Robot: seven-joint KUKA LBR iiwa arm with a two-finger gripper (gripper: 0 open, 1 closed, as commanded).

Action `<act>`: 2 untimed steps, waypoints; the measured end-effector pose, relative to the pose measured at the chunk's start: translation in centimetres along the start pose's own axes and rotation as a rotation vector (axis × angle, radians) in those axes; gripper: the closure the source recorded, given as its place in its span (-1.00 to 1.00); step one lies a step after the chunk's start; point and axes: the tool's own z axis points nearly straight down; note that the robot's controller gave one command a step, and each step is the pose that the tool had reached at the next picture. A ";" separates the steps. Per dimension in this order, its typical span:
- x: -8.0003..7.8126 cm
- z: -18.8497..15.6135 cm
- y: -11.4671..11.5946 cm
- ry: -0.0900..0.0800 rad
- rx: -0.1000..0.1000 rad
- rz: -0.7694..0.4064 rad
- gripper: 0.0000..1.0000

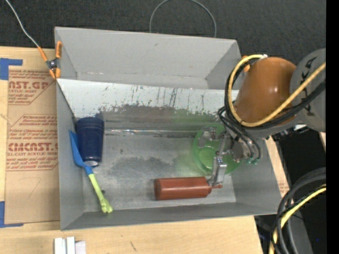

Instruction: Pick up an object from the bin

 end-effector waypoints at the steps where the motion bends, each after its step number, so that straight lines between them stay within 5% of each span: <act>1: -0.2 -0.4 0.0 -0.008 0.001 -0.001 -1.00; 2: 2.6 10.2 5.0 -0.004 0.000 -0.236 -1.00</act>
Offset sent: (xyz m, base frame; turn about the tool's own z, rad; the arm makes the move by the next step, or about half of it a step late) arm -0.0314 0.0584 -0.1199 -0.2752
